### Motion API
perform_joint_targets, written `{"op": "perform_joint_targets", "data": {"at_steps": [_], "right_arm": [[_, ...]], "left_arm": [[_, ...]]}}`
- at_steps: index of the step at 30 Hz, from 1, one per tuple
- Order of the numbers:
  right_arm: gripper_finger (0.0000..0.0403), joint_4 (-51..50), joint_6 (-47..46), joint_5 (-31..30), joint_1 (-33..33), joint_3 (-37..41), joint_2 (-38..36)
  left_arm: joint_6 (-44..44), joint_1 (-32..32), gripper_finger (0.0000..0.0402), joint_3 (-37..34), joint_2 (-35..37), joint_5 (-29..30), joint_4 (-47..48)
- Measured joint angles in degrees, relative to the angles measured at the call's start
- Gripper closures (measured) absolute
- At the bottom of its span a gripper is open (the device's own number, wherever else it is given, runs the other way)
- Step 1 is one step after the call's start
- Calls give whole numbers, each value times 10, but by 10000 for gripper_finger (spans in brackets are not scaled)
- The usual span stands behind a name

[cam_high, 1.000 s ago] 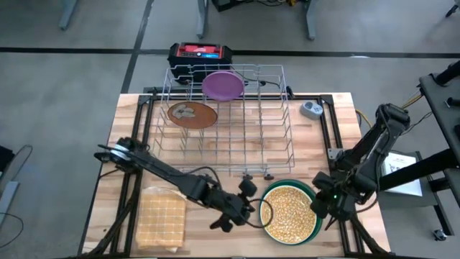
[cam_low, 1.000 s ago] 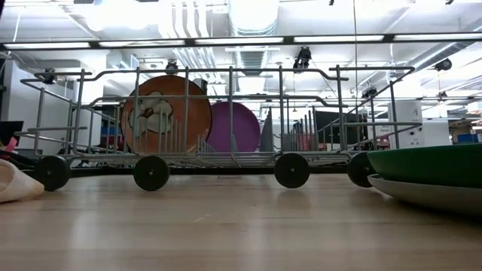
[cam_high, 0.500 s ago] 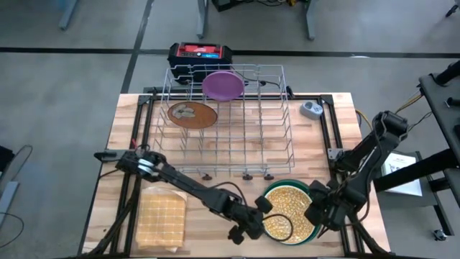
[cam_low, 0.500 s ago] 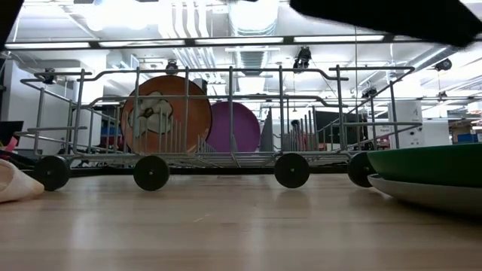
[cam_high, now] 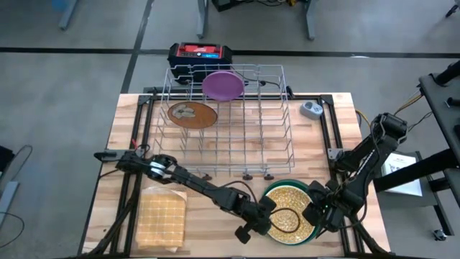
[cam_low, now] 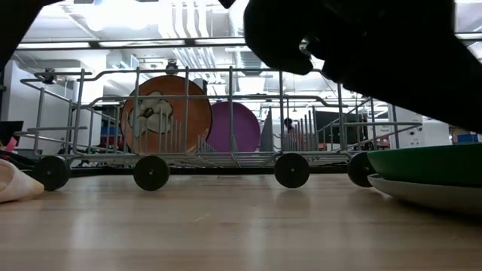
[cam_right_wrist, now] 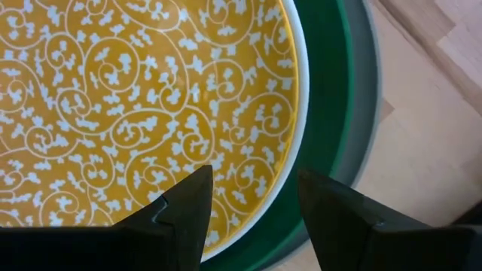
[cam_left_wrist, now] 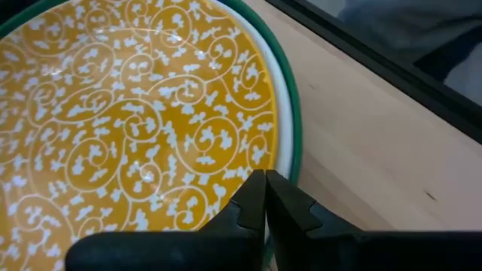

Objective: Sort dishes
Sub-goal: Put the yellow plate into the dish rack

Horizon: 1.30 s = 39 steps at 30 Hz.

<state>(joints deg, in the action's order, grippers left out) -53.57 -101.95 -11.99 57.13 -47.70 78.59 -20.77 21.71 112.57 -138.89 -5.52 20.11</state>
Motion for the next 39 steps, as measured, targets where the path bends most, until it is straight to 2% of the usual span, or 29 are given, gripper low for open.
{"op": "perform_joint_targets", "data": {"at_steps": [9,15,27,32,39], "right_arm": [[215,6,-15,0,0,25,0],[217,23,-17,-2,0,44,-1],[233,51,-16,-75,0,67,-5],[241,62,-28,-93,0,68,-29],[258,125,-32,-141,0,75,-104]], "left_arm": [[3,-18,402,-14,-2,1,-29],[8,-27,401,-44,-1,-3,-81],[8,-28,401,-69,-1,-5,-122],[8,-28,401,-80,-1,-4,-140],[7,-33,401,-82,-3,74,-144]]}}
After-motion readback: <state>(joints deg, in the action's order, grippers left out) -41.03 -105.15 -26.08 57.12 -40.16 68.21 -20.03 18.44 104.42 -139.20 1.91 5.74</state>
